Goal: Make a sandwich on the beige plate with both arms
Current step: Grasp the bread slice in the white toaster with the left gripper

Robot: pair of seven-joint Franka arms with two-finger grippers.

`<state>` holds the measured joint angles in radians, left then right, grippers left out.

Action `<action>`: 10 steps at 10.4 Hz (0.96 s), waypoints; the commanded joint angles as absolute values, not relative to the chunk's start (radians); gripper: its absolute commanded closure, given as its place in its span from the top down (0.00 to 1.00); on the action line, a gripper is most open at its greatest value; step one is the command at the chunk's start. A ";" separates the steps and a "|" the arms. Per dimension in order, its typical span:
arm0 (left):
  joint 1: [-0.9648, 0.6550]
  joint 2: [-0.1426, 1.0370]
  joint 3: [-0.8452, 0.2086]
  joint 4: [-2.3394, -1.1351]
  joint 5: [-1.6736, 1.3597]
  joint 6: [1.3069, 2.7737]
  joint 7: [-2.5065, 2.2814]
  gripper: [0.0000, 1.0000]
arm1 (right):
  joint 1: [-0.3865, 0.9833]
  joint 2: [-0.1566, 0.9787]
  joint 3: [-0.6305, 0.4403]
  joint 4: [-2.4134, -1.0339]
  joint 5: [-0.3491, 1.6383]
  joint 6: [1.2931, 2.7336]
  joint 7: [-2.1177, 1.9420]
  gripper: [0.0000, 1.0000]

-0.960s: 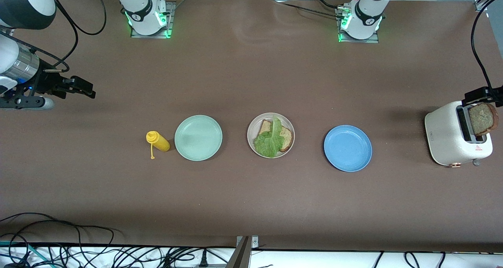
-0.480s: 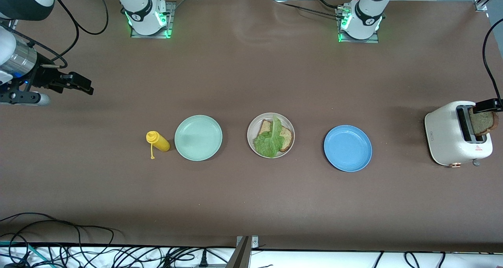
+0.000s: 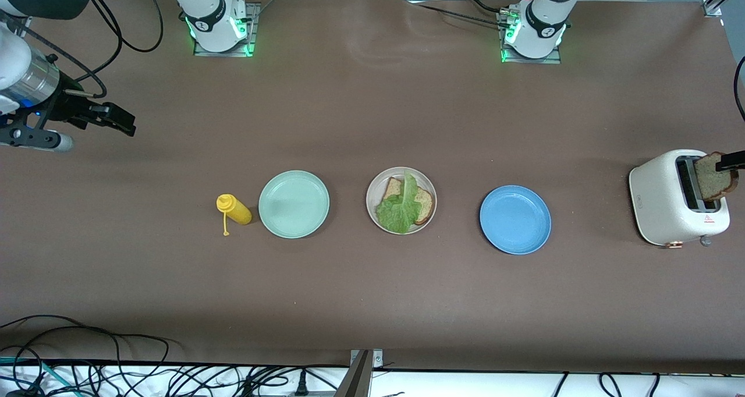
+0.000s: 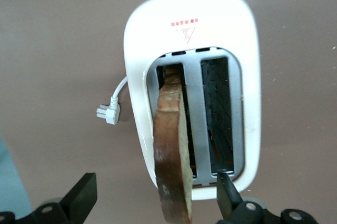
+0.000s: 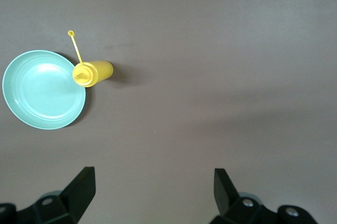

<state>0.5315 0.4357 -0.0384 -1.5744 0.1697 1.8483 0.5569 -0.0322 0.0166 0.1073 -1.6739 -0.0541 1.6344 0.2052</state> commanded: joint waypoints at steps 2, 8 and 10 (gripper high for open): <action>0.529 0.456 -0.049 -1.543 0.170 1.823 0.565 0.11 | -0.034 0.011 0.089 -1.637 -0.071 1.609 0.222 1.00; 0.525 0.431 -0.055 -1.508 0.129 1.764 0.546 0.00 | -0.034 0.014 0.086 -1.626 -0.064 1.585 0.166 1.00; 0.515 0.430 -0.060 -1.398 0.130 1.616 0.548 0.00 | -0.034 0.012 0.089 -1.618 -0.064 1.585 0.169 1.00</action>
<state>0.5258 0.4429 -0.0567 -1.4817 0.1402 1.7208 0.5451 -0.0348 0.0159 0.0861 -1.6436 -0.0577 1.6103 0.1816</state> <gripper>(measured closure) 0.877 0.000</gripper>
